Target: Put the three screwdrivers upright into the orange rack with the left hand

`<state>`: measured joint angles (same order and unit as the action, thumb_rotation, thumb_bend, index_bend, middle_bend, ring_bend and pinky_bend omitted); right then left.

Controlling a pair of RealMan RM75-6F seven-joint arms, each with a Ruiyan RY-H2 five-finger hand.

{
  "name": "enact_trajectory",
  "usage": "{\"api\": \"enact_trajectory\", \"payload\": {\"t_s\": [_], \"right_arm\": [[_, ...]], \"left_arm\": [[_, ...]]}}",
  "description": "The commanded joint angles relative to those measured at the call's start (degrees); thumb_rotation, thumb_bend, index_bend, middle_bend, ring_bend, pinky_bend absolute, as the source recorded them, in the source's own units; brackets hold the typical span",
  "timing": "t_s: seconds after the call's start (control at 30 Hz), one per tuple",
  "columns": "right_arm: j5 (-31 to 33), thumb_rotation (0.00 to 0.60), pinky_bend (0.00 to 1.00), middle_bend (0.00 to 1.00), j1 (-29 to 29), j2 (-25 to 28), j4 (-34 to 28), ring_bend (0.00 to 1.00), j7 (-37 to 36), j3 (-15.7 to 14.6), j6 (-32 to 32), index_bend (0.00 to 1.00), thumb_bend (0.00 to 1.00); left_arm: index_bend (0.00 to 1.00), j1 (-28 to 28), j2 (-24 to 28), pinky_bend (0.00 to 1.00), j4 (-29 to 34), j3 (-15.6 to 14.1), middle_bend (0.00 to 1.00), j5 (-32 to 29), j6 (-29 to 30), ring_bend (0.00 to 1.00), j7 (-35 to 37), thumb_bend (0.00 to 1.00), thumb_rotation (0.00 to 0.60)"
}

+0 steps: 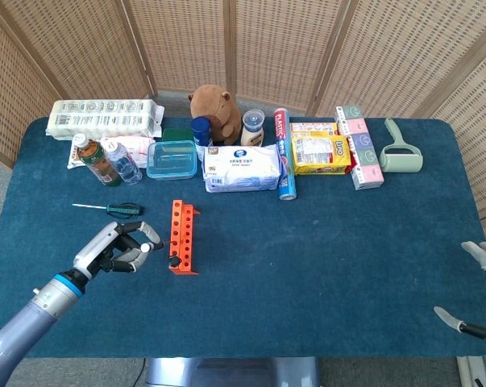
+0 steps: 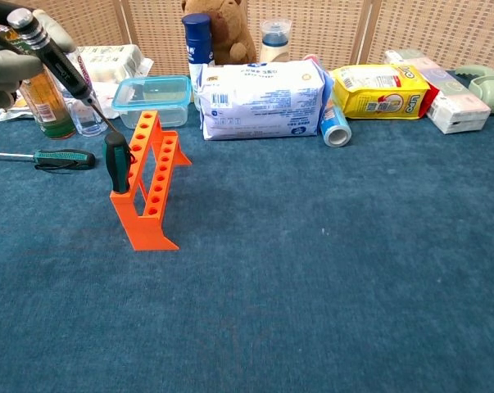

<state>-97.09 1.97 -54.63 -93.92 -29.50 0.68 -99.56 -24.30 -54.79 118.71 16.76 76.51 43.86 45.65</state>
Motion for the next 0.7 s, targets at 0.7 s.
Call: {"api": "enact_trajectory", "payload": {"t_s": [0.7], "right_arm": [[0.1, 0.600, 0.02, 0.16, 0.1, 0.1, 0.0, 0.09, -0.1, 0.1, -0.1, 0.07, 0.04]], "left_arm": [[0.50, -3.3, -2.1, 0.95, -3.2, -2.9, 0.98, -1.5, 0.3, 0.98, 1.8, 0.53, 0.600]]}}
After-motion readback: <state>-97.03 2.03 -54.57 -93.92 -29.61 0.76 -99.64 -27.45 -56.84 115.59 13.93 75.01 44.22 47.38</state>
